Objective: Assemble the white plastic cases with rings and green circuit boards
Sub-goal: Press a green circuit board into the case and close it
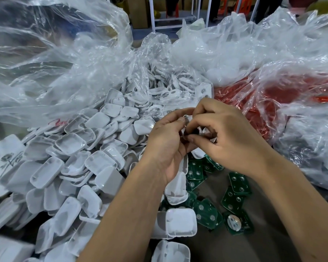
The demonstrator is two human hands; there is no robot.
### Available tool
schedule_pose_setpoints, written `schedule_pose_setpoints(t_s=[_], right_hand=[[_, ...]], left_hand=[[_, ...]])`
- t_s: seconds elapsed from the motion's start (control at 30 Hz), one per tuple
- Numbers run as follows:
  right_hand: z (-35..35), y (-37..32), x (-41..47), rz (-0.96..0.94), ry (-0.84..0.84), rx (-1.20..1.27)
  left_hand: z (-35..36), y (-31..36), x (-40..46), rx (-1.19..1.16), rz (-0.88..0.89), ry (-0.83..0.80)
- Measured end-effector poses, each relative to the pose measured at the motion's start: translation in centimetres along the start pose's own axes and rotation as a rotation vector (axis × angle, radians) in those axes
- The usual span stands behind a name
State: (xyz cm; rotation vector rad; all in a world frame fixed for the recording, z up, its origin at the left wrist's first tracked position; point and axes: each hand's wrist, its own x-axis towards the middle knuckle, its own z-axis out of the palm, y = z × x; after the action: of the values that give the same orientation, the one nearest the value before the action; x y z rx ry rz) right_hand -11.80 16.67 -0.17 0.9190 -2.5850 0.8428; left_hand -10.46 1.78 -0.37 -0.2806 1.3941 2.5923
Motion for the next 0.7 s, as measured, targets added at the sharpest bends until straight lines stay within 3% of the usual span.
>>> schedule_pose_setpoints(t_s=[0.7], right_hand=[[0.06, -0.54, 0.0, 0.003, -0.051, 0.024]], left_hand=[[0.3, -0.04, -0.15, 0.03, 0.021, 0.042]])
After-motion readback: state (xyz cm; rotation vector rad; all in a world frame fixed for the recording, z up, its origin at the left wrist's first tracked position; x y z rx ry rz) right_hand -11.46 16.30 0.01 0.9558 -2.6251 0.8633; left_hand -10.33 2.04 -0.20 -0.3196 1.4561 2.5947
